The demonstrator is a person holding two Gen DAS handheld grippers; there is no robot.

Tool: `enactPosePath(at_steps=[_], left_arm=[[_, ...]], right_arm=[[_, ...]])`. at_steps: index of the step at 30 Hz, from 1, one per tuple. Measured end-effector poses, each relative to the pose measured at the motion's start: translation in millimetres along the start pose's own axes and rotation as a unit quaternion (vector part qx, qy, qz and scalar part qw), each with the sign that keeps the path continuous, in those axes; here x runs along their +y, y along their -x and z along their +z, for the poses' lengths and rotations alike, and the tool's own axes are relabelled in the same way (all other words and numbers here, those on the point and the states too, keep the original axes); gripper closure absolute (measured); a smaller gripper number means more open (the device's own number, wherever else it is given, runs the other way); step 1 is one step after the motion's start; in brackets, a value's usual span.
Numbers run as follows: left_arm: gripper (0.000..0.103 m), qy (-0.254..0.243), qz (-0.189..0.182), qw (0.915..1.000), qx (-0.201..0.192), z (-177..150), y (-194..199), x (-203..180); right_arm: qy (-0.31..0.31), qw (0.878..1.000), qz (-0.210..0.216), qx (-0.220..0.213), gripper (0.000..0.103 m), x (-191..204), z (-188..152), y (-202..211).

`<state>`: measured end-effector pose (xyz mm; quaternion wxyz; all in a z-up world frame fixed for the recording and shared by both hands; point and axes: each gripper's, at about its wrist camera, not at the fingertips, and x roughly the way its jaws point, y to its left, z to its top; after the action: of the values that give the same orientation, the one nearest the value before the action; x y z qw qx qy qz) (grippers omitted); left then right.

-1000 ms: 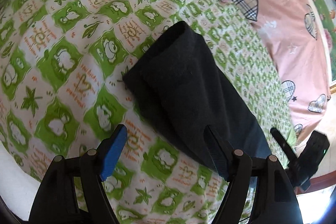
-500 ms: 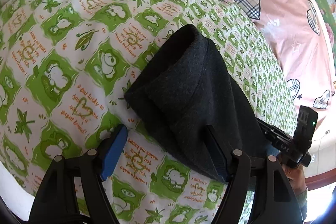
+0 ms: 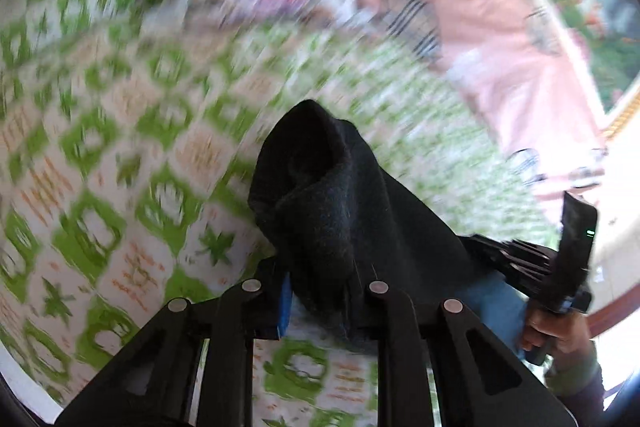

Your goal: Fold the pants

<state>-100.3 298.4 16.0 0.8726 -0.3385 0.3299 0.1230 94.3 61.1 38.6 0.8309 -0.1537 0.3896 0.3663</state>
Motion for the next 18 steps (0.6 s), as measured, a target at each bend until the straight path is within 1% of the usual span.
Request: enactPosePath(at_steps=[2,4,6,9,12,15,18], left_arm=[[0.085,-0.029,-0.013,0.9991,-0.029,5,17,-8],[0.085,-0.047,-0.004,0.9981,-0.04,9,23,-13],[0.085,-0.056,0.01,0.9973,-0.048,12,23,-12],[0.085,-0.055,0.028,0.9973,-0.04,16,14,-1],[0.085,-0.057,0.046,0.9971,-0.022,15,-2,12],[0.085,-0.071,0.067,0.9952,-0.007,11,-21,20],[0.083,-0.081,0.086,0.993,0.004,6,-32,21]], right_arm=[[0.004,0.998,-0.049,-0.042,0.093,6,5,16],[0.01,0.993,-0.084,-0.079,0.093,12,9,23],[0.006,0.99,-0.1,-0.095,0.093,18,12,19],[0.005,0.99,-0.111,-0.089,0.093,25,14,-5],[-0.006,0.991,-0.109,-0.079,0.093,28,12,-28],[-0.03,0.99,-0.107,-0.081,0.093,24,8,-39],[-0.05,0.991,-0.097,-0.074,0.092,17,6,-47]])
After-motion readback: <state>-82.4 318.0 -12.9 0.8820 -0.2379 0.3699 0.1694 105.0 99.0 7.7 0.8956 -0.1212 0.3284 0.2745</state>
